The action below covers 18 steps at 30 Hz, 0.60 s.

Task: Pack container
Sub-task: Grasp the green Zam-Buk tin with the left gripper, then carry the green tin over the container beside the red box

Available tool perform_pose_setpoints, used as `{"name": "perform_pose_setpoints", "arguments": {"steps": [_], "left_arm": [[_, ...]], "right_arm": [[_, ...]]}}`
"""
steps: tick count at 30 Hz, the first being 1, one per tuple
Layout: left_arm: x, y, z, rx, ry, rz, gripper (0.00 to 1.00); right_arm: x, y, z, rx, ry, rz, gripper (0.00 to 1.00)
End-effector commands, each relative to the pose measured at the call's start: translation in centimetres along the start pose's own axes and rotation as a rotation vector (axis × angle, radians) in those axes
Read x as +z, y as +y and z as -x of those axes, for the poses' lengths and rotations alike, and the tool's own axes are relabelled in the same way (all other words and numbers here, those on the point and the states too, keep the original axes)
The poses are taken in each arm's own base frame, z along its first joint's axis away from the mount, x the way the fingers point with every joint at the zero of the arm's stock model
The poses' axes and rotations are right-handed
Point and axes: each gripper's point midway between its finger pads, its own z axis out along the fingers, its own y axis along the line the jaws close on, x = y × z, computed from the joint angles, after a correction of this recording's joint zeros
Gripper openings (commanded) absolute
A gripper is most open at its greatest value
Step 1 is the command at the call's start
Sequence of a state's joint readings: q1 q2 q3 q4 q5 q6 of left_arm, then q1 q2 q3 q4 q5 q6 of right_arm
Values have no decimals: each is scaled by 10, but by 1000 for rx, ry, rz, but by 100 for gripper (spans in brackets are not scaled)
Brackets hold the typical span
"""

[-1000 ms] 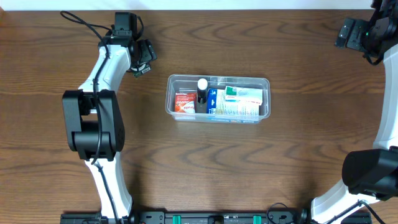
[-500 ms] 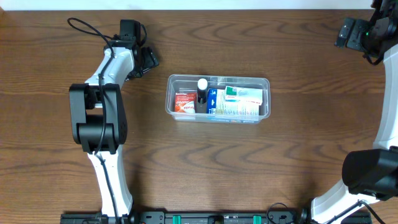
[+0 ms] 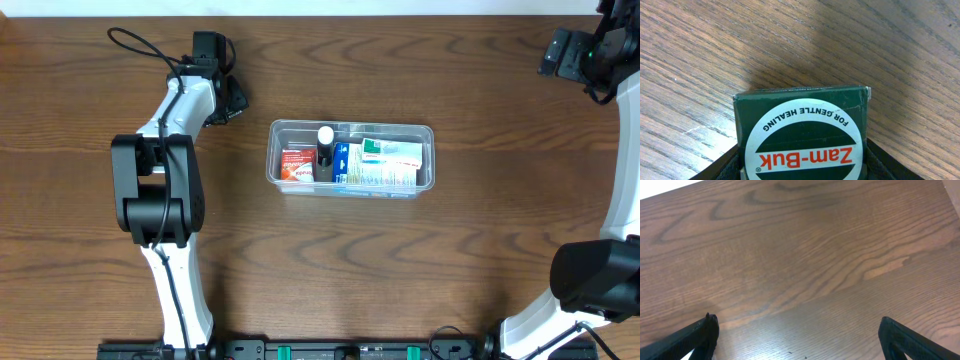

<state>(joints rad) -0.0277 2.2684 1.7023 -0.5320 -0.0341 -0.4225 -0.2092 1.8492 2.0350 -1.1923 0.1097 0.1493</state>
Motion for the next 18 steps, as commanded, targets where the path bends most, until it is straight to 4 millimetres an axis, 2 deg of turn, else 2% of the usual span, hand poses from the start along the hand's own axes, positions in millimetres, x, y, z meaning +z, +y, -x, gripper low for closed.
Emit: {"name": "perform_pose_setpoints", "arguments": {"steps": [1, 4, 7, 12, 18], "left_arm": [[-3, 7, 1, -4, 4, 25, 58], [-20, 9, -1, 24, 21, 34, 58], [-50, 11, 1, 80, 29, 36, 58], [-117, 10, -1, 167, 45, 2, 59], [-192, 0, -31, 242, 93, -97, 59]], "right_arm": [[0, -4, 1, 17, -3, -10, 99], [0, -4, 1, 17, -3, -9, 99], [0, -4, 1, 17, -3, -10, 99], [0, -4, 1, 17, -3, -10, 99], [0, -4, 1, 17, -3, -10, 99]]}}
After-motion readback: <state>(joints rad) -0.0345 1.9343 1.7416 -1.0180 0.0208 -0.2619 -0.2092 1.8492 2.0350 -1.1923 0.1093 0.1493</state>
